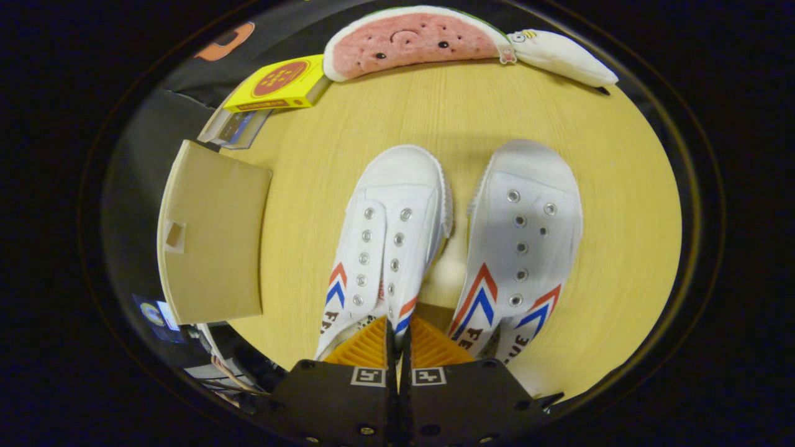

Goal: Open the storage box then place both shoes into the box .Put the left shoe in first, then the right shoe, with the right side of both shoes facing outward in a uniform manner.

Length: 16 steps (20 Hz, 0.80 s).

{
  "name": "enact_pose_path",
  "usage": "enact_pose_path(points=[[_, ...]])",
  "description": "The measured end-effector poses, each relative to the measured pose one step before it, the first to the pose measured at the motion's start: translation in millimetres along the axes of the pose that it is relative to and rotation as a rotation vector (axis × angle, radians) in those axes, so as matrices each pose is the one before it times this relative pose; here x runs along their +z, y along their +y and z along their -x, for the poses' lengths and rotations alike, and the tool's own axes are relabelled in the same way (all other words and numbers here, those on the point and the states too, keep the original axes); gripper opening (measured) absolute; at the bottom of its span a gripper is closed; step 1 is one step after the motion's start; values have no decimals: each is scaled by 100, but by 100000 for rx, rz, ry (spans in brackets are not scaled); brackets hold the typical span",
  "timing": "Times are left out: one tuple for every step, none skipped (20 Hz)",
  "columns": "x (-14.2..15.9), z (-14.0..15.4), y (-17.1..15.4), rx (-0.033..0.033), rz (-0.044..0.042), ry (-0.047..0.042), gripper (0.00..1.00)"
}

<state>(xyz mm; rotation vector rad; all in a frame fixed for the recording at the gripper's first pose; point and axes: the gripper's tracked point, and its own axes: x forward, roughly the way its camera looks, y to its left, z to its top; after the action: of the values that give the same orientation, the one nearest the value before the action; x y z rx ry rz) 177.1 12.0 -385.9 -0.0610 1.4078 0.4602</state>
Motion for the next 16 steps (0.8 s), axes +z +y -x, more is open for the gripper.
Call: enact_pose_path(points=[[-222,562,167,221,459,-934,1],[-33,545,216,384,526,-1202,0],[-58,628,427,685,-105,-1163,1],[55,671,621,793,-80,-1066,1],[90,882,796,868,348,-1232,0],[237,896,1136,1147,353,-1769,0],[242,857,1150,1416,404,-1719,0],[296,1062,1535,2216,-178,-1628,0],[260,869,1644,2790,-569,-1134,0],[184,696,1708,2898,-2,-719,0],[175,631,1600,2337,-146,-424,0],[274,733,1979,2410,-678,-848,0],[266,538,1758,1846,488,-954,0],[484,539,2152,2020,961,-1768,0],[383,444,1915,1542,682,-1148,0],[371,212,1892,1541,909,-796,0]])
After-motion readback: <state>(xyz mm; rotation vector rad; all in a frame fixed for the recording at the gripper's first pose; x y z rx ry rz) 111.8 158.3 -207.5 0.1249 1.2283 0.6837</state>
